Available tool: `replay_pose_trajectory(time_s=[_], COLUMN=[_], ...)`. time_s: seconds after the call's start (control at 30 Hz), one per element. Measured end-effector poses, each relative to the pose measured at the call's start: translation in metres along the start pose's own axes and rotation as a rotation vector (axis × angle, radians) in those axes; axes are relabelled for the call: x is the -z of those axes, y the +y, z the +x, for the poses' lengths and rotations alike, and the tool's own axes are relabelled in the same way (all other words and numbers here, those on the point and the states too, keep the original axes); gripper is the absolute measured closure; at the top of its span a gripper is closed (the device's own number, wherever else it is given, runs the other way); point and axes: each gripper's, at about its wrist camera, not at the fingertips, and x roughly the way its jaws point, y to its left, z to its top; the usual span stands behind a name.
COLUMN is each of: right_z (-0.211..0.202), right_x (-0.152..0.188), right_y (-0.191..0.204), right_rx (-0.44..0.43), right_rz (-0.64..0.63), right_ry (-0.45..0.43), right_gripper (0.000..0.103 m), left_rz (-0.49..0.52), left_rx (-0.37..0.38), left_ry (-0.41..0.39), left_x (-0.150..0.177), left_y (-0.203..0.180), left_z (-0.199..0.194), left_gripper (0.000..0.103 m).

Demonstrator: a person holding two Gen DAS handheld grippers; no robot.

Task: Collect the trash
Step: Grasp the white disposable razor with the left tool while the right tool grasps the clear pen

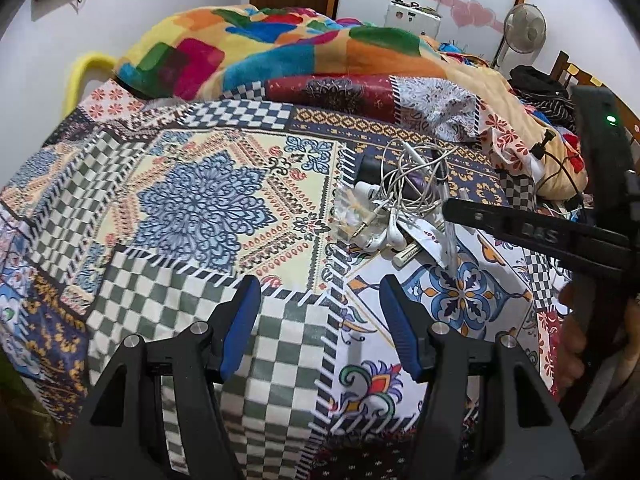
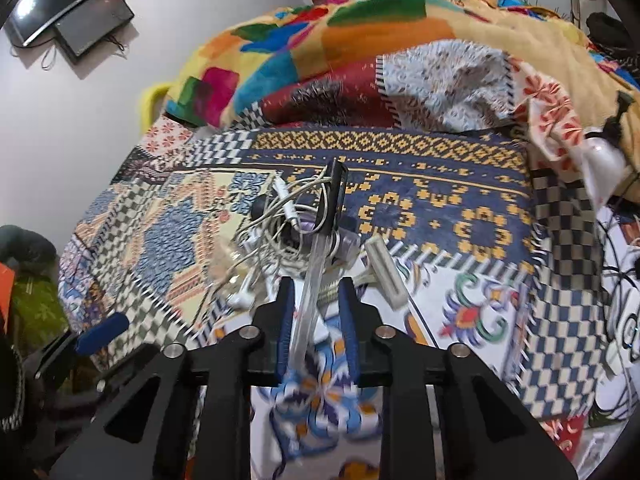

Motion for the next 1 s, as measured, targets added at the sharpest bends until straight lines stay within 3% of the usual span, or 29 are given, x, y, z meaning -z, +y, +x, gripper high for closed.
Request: replay_pose_trajectory(time_s=[0.17,0.3,0.43,0.5,0.8,0.93,1.0], right_z=[0.008,-0.001,-0.013,-0.020,-0.039,-0.045,-0.049], right_x=[-0.002,0.002,0.009,0.014,0.032,0.036,0.038], right_y=[-0.002,-0.003,-0.014,-0.020,-0.037,-0.044,-0.046], right_rx=[0.017,0.030,0.032,0.037,0.069,0.061,0.058], right_rz=[-0.009,-0.038,-0.037,-0.037,-0.023,0.005,0.012], right_ry=[-0.014,-0.029,-0.024,-0.019,-0.019,-0.026,-0.031], right_gripper=[0.094,0.095,0.095,0.095,0.095,0.095,0.095], left_rz=[0.014,0.055,0.090,0.096,0.164,0.186,0.210], left_rx=[0.047,0.099,0.168,0.197,0.149,0.182,0.198], left_ry=[0.023,0.032,0.067,0.094,0.087,0.103,0.110], left_x=[-0.002,-0.004,-0.008,-0.011,-0.024,-0.018,-0.009], left_y=[-0.008,-0.023,-0.038,-0.045,-0.063,-0.069,-0.078], left_z=[0.014,0.019,0.033,0.043,0.066,0.063,0.057], left_gripper=[0.043,0.055,0.077,0.077,0.077,0.093,0.094])
